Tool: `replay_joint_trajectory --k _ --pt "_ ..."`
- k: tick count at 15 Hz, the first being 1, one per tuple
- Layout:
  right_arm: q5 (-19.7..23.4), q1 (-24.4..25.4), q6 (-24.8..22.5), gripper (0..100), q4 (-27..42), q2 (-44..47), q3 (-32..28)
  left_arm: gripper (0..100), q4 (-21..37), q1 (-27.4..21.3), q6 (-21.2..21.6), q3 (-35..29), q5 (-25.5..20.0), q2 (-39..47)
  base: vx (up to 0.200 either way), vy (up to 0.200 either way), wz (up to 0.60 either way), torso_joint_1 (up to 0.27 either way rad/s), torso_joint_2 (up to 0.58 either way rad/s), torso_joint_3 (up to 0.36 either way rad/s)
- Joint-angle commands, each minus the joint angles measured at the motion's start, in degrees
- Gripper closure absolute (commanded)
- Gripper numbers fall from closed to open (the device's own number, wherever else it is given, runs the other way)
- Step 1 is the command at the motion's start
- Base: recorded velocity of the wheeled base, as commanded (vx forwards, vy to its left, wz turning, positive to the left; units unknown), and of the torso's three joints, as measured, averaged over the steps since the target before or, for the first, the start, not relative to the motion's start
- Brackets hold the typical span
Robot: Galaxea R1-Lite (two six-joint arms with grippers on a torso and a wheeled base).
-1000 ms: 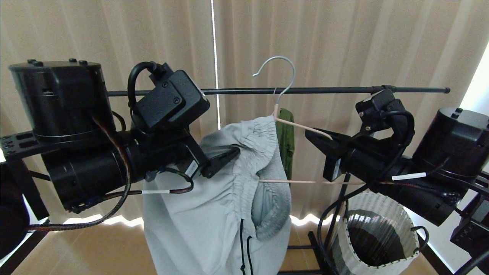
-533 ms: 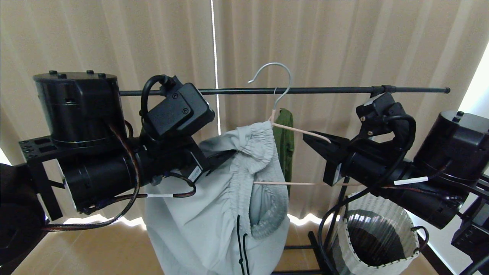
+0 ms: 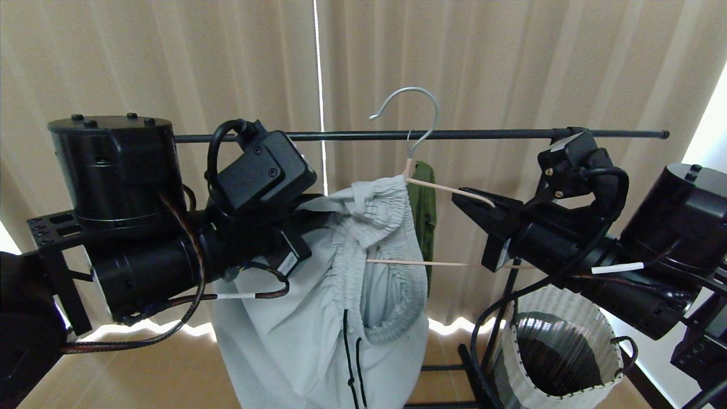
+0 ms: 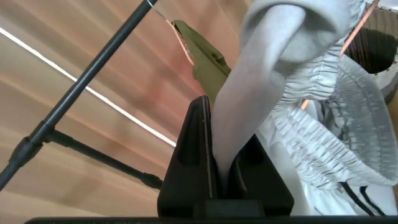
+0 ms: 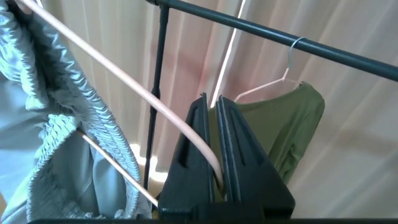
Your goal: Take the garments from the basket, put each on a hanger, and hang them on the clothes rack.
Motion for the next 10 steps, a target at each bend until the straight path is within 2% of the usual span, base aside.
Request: replay_joint_trajectory --k 1,2,7,8,10 --pt "0.02 0.01 0.03 100 -0.06 -0.04 -0.08 100 -3.35 0.22 -0.08 2.32 0.10 -0.13 0.000 0.000 0.00 0.000 0.00 0.000" --pt "-0.07 0.01 0.03 0 -0.06 -0.13 -0.17 100 -5.19 0.92 0.00 2.94 0.01 -0.13 0.000 0.000 0.00 0.000 0.00 0.000" --pt "-0.33 -0.17 -0.06 0 -0.15 -1.88 1.41 100 -5.90 3.65 0.00 2.59 0.19 0.31 0.000 0.000 0.00 0.000 0.00 0.000" --pt "-0.33 -0.34 -0.14 0 -0.15 -2.41 2.12 100 -5.90 4.09 0.00 2.94 1.15 0.22 0.000 0.000 0.00 0.000 0.00 0.000" --pt "-0.42 -0.43 -0.06 0 -0.15 -3.38 2.21 100 -5.90 4.79 0.00 3.55 6.60 0.93 0.000 0.000 0.00 0.000 0.00 0.000"
